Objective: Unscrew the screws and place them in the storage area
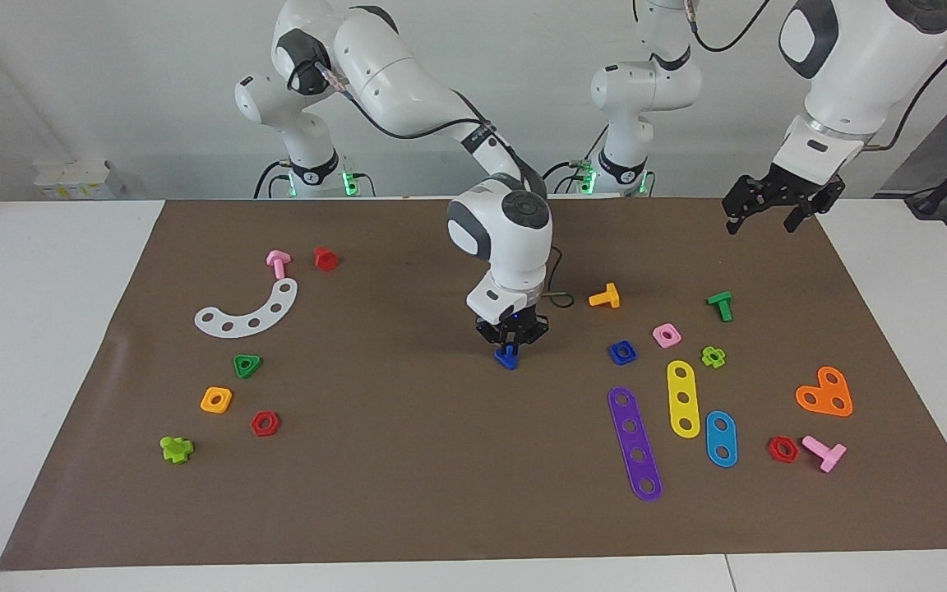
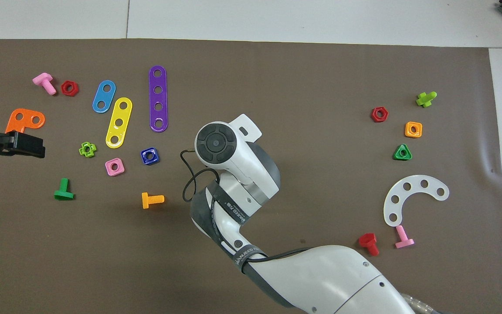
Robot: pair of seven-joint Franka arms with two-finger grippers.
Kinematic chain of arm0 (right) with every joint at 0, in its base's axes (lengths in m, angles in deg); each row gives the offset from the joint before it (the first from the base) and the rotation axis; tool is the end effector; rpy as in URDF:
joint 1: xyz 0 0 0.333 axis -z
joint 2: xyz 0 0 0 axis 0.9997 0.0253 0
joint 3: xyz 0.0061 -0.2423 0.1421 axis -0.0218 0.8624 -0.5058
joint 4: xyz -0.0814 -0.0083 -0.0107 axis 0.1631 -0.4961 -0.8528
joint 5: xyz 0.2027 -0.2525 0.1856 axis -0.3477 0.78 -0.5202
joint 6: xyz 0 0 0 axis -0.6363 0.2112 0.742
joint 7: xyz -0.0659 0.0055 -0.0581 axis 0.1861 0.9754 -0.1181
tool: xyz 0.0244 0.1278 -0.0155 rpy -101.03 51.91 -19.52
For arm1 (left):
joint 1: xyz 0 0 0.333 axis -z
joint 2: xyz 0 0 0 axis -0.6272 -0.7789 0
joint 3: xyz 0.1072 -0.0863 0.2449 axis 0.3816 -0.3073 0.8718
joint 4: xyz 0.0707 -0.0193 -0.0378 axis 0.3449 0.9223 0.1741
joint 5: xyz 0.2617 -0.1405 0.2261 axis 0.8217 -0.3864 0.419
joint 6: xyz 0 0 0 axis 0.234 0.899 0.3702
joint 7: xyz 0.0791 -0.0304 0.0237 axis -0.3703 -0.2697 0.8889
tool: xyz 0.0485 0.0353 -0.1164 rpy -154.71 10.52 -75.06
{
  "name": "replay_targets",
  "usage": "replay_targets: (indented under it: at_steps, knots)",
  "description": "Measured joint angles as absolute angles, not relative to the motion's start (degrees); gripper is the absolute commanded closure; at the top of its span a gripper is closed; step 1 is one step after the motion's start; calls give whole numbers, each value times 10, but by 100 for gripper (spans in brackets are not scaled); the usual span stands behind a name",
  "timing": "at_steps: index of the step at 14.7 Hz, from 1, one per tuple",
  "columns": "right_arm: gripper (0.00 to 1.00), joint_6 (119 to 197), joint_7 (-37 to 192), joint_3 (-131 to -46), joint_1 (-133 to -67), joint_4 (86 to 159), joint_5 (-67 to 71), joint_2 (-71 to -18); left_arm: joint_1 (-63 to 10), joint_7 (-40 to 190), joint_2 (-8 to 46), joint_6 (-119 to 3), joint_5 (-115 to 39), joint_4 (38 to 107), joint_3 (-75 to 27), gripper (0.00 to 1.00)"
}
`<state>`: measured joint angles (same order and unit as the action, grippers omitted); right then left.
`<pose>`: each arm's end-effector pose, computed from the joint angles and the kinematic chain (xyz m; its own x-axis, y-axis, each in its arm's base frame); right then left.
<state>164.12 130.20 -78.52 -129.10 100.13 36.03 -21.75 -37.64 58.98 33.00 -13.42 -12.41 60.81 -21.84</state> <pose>0.5487 0.4270 0.2795 0.9908 -0.0724 0.1146 -0.0729 -0.9973 0.0009 0.5194 -0.0191 0.5418 0.9987 -0.0498 -0.0133 -0.0499 -0.9987 -0.0113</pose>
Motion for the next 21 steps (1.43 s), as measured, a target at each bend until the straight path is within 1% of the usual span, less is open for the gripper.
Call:
replay_targets:
  at_steps: [2,4,6,9,11,12,13,16,18,21]
  knots:
    - [100,1623,1302,-784,-1282,994,360,-239,-377,590,330,-136,-124,609,-217,0]
    - [100,1588,1295,-782,-1254,991,360,-284,-377,590,330,-145,-124,612,-214,0]
    - [100,1551,1255,-781,-1208,995,360,-336,-377,590,330,-150,-124,616,-214,0]
    - [100,1532,1165,-780,-1120,1040,359,-402,-377,590,330,-150,-124,616,-214,0]
    - [100,1534,1106,-779,-1065,1083,346,-425,-377,590,330,-150,-124,616,-213,0]
    - [100,1545,1076,-779,-1041,1107,328,-432,-377,590,330,-150,-124,616,-213,0]
    - [100,1572,1041,-779,-1017,1137,307,-438,-377,590,330,-150,-124,616,-213,0]
    - [100,1687,952,-779,-962,1253,280,-457,-377,590,330,-150,-124,616,-213,0]
    - [100,1734,921,-779,-944,1316,278,-463,-377,590,330,-150,-124,616,-213,0]
    - [100,1791,876,-780,-922,1377,278,-465,-377,590,330,-150,-124,616,-213,0]
